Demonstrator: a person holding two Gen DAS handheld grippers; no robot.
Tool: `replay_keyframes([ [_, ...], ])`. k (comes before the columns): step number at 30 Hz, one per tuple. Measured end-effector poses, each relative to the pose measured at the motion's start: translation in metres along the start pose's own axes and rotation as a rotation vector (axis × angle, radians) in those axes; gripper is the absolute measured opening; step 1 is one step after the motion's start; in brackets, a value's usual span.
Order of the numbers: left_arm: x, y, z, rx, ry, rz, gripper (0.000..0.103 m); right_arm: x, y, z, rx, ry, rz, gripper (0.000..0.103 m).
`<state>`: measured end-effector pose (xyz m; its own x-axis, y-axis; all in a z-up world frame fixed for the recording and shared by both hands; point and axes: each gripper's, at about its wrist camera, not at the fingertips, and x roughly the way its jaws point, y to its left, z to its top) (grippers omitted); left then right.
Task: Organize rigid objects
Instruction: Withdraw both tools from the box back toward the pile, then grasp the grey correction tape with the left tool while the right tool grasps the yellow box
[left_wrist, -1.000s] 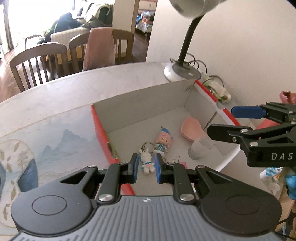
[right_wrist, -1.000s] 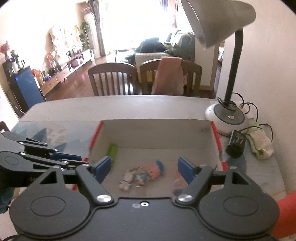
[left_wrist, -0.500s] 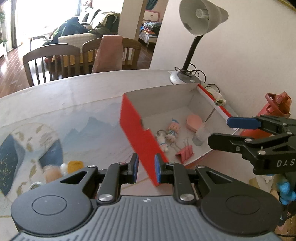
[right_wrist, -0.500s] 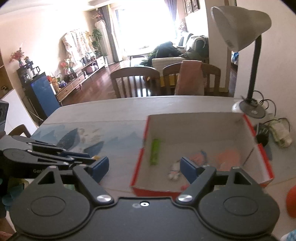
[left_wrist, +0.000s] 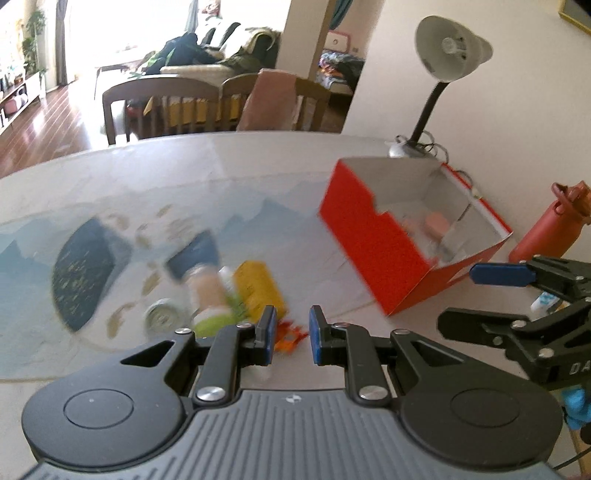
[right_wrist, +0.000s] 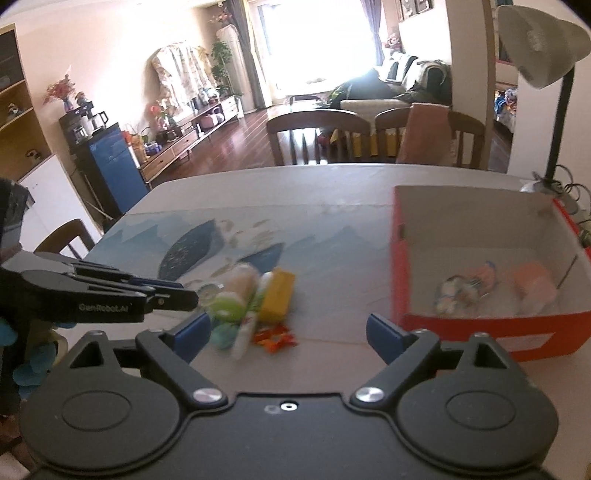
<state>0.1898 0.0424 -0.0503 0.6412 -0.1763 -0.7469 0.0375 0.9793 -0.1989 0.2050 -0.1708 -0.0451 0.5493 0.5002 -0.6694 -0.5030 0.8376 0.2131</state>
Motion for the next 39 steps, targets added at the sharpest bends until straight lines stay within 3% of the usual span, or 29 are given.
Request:
replay_keyframes([
  [13, -0.002, 0.064, -0.043, -0.067, 0.046, 0.012, 0.018, 0.03, 0.044, -0.016, 0.002, 0.057, -0.038, 0.094],
  [14, -0.001, 0.068, -0.045, -0.071, 0.048, 0.012, 0.02, 0.032, 0.046, -0.017, 0.003, 0.061, -0.043, 0.094],
  [16, 0.001, 0.075, -0.048, -0.077, 0.048, 0.014, 0.035, 0.037, 0.049, -0.017, -0.002, 0.071, -0.053, 0.094],
  [18, 0.003, 0.08, -0.051, -0.085, 0.042, 0.016, 0.061, 0.042, 0.051, -0.016, -0.001, 0.082, -0.062, 0.094],
  [25, 0.021, 0.094, -0.05, -0.092, 0.04, 0.032, 0.065, 0.066, 0.05, 0.001, -0.001, 0.103, -0.089, 0.094],
  [29, 0.038, 0.098, -0.047, -0.094, 0.032, 0.064, 0.073, 0.083, 0.046, 0.01, -0.005, 0.123, -0.1, 0.094],
  [39, 0.083, 0.108, -0.044, -0.107, 0.071, 0.171, 0.073, 0.132, 0.028, 0.018, 0.015, 0.196, -0.162, 0.09],
])
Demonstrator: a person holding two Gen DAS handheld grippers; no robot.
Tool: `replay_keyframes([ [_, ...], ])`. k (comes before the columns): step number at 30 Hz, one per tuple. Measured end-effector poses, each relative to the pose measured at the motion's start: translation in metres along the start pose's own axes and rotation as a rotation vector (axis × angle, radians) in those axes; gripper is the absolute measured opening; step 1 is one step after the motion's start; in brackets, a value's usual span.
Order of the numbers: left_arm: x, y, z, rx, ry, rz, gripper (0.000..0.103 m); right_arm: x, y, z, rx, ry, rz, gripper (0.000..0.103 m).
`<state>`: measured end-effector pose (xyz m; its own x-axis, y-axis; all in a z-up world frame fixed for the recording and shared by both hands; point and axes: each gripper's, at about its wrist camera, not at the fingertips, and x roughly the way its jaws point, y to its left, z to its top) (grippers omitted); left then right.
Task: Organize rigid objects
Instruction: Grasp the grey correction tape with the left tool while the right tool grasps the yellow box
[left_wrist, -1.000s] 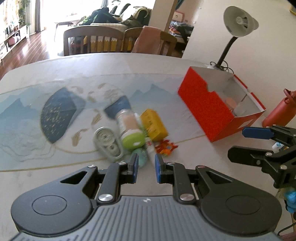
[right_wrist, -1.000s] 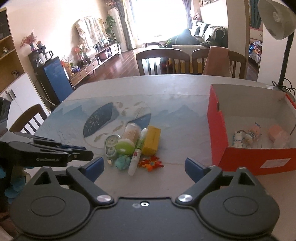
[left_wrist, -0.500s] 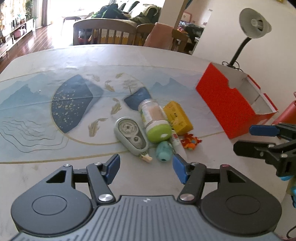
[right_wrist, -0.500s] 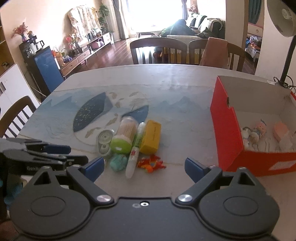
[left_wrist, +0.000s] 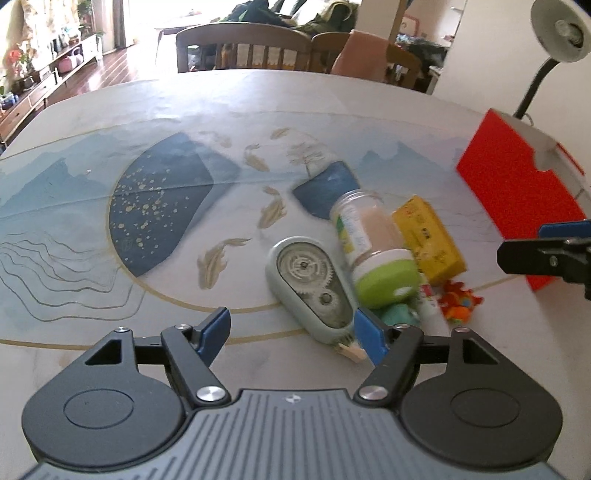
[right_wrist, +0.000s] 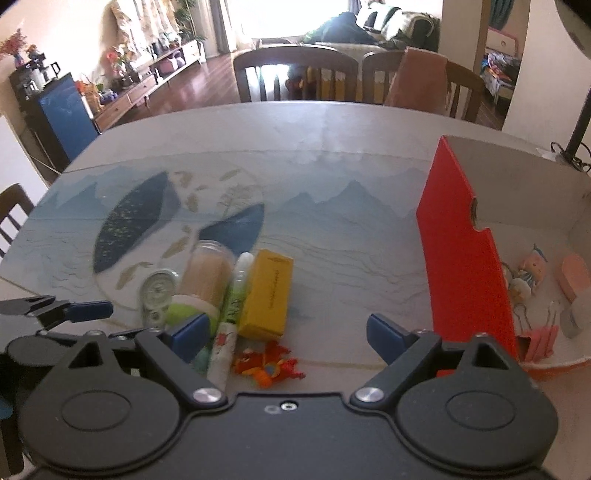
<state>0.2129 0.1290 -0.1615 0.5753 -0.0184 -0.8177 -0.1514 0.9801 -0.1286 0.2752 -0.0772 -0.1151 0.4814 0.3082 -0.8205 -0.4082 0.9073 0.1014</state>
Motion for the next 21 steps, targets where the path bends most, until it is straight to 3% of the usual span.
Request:
replay_keyframes([
  [21, 0.017, -0.009, 0.006, -0.027, -0.039, 0.039, 0.079, 0.055, 0.0, 0.017, 0.018, 0.081, -0.027, 0.069],
])
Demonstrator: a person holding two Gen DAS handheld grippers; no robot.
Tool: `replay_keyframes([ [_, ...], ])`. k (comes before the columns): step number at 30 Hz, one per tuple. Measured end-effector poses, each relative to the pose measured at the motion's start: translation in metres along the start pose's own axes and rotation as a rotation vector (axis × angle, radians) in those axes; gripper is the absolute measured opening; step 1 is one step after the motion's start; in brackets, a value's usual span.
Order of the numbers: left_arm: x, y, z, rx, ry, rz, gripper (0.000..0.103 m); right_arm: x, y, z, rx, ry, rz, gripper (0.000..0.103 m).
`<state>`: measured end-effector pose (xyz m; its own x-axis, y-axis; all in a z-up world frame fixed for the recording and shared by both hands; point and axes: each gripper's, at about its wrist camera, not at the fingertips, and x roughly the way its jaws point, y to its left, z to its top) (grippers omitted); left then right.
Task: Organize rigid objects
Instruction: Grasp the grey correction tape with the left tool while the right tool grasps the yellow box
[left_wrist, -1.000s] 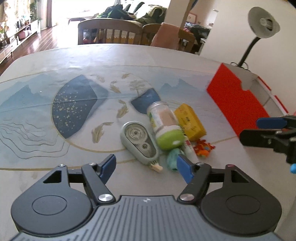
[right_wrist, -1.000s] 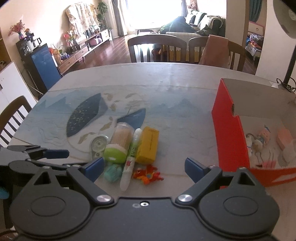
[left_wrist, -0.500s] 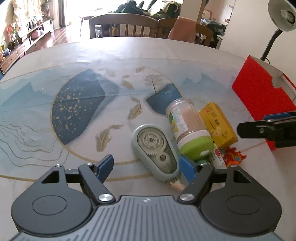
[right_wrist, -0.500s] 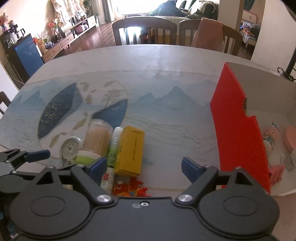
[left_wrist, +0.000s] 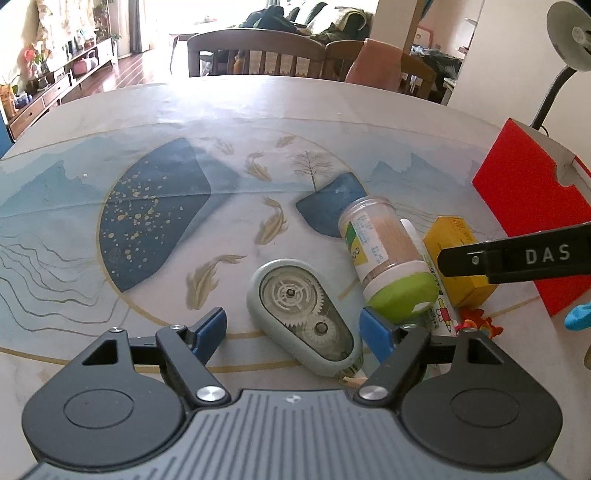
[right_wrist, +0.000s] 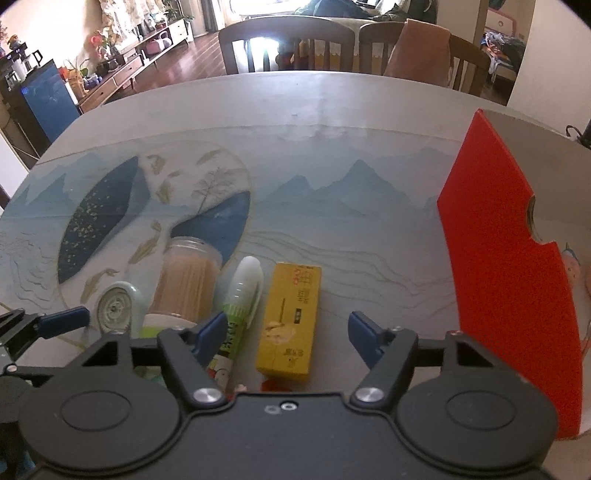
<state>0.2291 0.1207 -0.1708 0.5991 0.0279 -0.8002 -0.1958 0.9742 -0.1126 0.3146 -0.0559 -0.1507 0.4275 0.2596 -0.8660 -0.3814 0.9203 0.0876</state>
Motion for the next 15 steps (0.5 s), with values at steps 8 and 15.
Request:
replay_keyframes([
  [8, 0.004, -0.012, -0.003, 0.082, -0.002, 0.068, 0.078, 0.012, -0.006, -0.002, -0.005, 0.024, -0.038, 0.056],
  [15, 0.001, -0.009, -0.003, 0.086, -0.015, 0.079, 0.061, 0.016, 0.001, -0.002, -0.054, 0.023, -0.051, 0.045],
])
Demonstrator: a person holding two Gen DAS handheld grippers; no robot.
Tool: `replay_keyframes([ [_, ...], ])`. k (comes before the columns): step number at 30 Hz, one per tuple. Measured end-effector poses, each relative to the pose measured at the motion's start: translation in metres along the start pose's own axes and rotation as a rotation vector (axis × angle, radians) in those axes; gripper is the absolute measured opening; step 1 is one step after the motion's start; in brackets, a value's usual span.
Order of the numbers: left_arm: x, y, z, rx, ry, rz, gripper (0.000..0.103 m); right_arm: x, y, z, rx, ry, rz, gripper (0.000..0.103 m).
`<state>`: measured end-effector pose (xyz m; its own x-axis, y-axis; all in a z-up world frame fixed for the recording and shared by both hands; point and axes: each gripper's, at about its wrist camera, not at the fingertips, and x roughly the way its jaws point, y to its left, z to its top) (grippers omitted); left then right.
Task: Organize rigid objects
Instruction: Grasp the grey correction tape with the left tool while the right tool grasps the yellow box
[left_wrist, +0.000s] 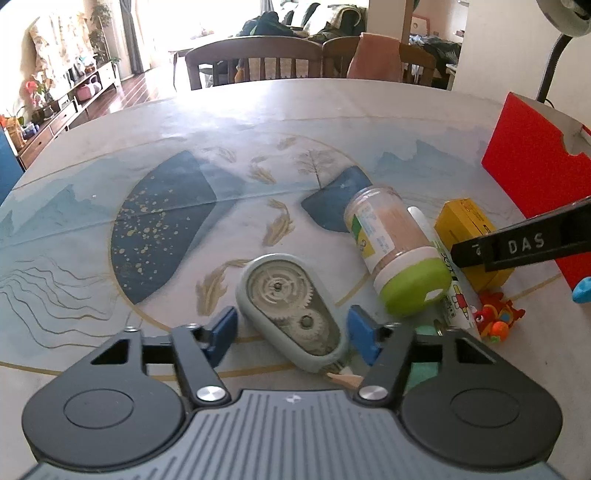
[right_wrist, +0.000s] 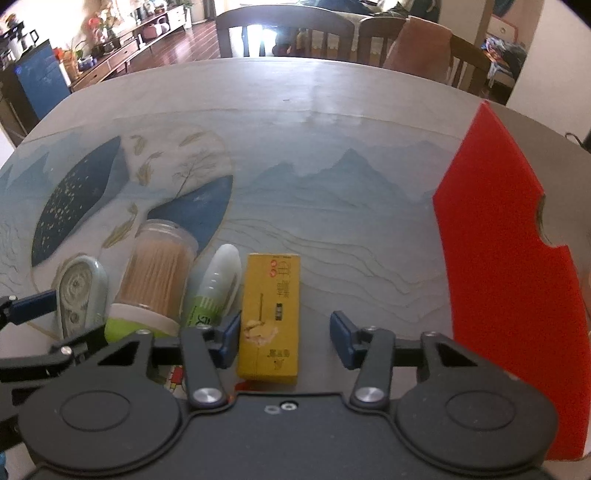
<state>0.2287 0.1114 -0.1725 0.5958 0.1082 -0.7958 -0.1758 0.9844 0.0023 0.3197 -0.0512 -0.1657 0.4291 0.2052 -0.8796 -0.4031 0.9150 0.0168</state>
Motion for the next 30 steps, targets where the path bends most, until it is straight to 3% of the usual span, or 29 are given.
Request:
replay_keyframes([
  [4, -0.002, 0.007, 0.001, -0.028, -0.006, 0.004, 0.045, -0.002, 0.004, 0.001, -0.023, -0.009, 0.001, 0.032],
  [6, -0.002, 0.012, 0.002, -0.047, -0.005, -0.001, 0.042, -0.004, 0.004, 0.002, -0.024, -0.012, 0.002, 0.03],
  [20, -0.018, 0.043, 0.014, -0.164, -0.036, -0.038, 0.04, -0.06, -0.014, -0.009, 0.043, -0.087, 0.052, 0.029],
  [30, -0.042, 0.042, 0.022, -0.128, -0.1, -0.017, 0.04, -0.11, -0.033, -0.022, 0.069, -0.151, 0.1, 0.029],
])
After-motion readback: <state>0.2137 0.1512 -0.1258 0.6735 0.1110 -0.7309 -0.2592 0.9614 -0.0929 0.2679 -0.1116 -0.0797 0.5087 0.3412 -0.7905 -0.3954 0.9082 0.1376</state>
